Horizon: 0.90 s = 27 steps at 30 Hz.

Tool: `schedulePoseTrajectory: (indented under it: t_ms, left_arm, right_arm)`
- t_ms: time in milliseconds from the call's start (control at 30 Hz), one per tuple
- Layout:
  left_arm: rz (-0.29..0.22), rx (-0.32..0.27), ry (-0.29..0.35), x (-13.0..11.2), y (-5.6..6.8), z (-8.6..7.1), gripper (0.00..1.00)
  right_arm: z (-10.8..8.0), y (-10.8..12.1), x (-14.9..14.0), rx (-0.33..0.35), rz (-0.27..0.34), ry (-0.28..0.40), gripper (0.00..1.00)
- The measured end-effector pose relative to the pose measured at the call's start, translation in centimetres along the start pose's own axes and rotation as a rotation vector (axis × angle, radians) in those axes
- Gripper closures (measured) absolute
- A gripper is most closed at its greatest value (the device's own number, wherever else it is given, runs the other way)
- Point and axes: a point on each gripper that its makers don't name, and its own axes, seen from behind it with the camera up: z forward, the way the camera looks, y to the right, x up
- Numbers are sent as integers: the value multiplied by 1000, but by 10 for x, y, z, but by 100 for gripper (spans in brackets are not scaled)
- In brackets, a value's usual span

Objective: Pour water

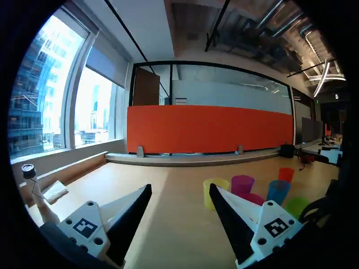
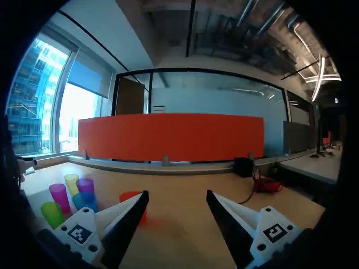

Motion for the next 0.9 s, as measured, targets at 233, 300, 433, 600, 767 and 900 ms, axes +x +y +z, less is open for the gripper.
schedulePoseTrajectory:
  t_ms: [233, 300, 433, 600, 767, 900]
  left_arm:
    - [7, -28, -3, 24, 3, 8, 4]
    - [8, -36, -4, 33, 3, 10, 4]
    - [11, -38, -2, 54, 1, 15, 4]
    - [23, -44, 4, 85, 0, 21, 5]
    - [35, -69, 16, 120, 6, 26, 4]
    - [27, -106, 30, 146, 15, 29, 5]
  right_arm:
    - [5, -3, 20, 27, 19, -31, 1]
    - [7, -3, 28, 34, 23, -43, 1]
    - [11, -4, 47, 43, 23, -54, 1]
    - [16, -3, 76, 45, 10, -54, 1]
    - [21, -1, 106, 48, 4, -42, 1]
    - [24, -1, 127, 53, 3, -38, 1]
